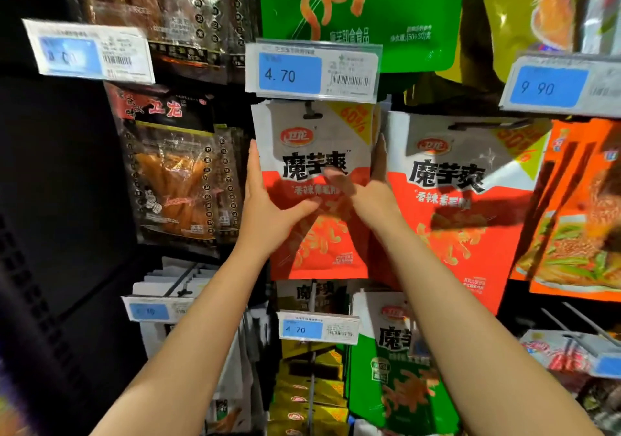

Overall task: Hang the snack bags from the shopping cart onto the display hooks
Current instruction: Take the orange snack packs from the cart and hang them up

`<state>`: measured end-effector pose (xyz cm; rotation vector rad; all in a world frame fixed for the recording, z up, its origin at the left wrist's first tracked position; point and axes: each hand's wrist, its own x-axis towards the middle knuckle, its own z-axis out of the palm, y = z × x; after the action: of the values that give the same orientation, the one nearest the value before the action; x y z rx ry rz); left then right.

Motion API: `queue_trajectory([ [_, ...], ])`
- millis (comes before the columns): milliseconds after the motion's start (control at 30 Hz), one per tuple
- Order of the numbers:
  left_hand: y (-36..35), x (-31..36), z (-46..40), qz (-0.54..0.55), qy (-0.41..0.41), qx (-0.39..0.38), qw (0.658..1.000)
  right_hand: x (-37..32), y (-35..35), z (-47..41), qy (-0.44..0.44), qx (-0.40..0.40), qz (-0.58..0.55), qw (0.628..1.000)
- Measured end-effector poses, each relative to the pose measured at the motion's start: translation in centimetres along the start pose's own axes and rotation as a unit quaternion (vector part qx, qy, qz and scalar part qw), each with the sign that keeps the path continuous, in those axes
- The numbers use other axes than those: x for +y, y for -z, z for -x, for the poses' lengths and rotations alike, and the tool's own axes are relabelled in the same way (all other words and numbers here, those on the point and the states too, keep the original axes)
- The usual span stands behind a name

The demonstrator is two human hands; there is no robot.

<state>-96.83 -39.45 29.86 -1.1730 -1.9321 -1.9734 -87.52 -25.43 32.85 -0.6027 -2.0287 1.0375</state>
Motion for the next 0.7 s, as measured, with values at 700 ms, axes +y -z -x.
queue_trajectory([
  [700,-7.3,4.2,5.5,-0.137,-0.244,0.009,0.960,2.1,7.9,6.0,0.167,0.235,0.079,0.954],
])
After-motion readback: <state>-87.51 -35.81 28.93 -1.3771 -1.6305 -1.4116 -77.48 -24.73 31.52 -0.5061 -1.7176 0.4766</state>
